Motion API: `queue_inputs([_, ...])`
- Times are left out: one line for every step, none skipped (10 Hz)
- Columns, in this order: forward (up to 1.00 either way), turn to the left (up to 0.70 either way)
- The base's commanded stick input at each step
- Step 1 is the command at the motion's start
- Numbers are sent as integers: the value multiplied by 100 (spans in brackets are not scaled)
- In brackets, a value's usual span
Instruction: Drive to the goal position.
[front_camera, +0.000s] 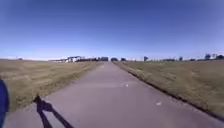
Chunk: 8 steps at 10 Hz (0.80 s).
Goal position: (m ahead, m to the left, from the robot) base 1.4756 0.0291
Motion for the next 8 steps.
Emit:
queue_inputs([70, 0])
queue_inputs([70, 0])
queue_inputs([70, 0])
queue_inputs([70, 0])
queue_inputs([70, 9])
queue_inputs([70, 20])
queue_inputs([70, 31])
queue_inputs([70, 20])
